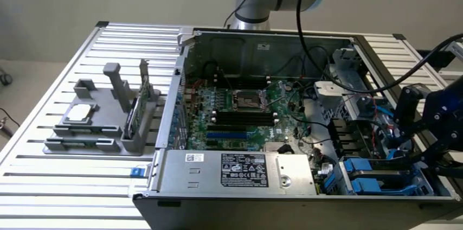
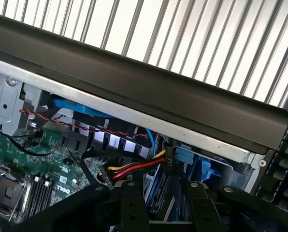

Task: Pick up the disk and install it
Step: 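Insert the first disk wire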

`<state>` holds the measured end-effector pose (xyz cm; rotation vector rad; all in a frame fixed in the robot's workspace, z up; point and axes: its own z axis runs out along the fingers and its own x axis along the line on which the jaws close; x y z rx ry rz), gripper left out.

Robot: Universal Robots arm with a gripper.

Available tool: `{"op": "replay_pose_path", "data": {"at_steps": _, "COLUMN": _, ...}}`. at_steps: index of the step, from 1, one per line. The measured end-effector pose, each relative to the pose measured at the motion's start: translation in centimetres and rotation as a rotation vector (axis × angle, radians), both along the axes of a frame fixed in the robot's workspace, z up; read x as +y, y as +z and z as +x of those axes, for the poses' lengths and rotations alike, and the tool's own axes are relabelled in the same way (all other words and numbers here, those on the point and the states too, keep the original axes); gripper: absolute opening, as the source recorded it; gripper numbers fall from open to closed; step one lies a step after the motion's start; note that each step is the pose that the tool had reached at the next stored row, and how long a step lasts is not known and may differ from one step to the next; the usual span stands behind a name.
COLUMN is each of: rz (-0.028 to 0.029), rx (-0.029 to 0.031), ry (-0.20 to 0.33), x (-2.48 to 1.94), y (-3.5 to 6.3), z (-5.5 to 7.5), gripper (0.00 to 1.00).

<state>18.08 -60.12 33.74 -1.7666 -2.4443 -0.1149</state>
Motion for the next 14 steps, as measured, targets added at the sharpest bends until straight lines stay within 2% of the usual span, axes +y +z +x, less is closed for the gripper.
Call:
{"op": "replay_pose_path", "data": {"at_steps": 3, "rz": 0.0, "rx": 0.0036, "ry": 0.0, "x": 0.0, "y": 0.09, "z": 0.03, "gripper": 0.37}}
{"op": "replay_pose_path", "data": {"at_steps": 14, "rz": -0.0001, "rx": 0.0041, "ry": 0.0, "x": 0.0, "y": 0.47, "z": 0.47, "gripper": 0.37}}
